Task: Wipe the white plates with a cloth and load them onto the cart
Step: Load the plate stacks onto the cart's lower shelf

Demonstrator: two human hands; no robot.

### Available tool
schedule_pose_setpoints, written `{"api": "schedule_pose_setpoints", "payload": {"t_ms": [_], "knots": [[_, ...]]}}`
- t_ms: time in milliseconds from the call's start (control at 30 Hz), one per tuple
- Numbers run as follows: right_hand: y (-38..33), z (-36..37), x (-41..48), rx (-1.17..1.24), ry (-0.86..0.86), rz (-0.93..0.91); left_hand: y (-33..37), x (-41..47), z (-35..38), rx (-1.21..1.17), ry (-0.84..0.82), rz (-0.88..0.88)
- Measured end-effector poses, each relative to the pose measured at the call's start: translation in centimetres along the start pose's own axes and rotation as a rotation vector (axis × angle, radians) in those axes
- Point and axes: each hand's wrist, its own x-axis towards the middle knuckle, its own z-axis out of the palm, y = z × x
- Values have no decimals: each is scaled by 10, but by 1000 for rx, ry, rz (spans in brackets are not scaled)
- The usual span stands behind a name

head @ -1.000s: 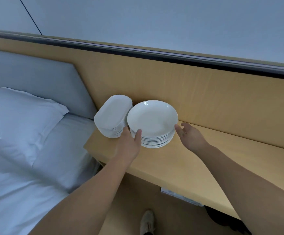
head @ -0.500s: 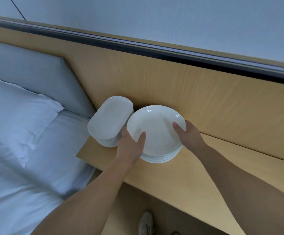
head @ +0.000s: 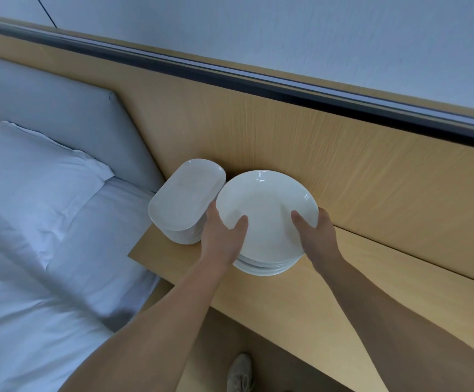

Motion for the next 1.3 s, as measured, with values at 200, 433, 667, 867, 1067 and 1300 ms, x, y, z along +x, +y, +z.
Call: {"api": "schedule_pose_setpoints", "payload": {"t_ms": [200, 433, 667, 867, 1067, 1300], "knots": [[-2, 0, -1, 57, -7, 31, -4, 2, -4, -34, -46, -34], [-8, -6, -3, 151, -26, 47, 1, -6, -5, -90, -54, -17], [-25, -19, -15, 210, -6, -11, 27, -18, -8, -34, -92, 55], [-39, -44, -46, 212, 9, -111, 47, -43, -10, 28, -112, 160], [-52, -80, -87, 249, 37, -182, 69, -77, -10, -29, -163, 218], [-53, -117, -134, 277, 230, -214, 100, -100, -4, -41, -328, 316]]}}
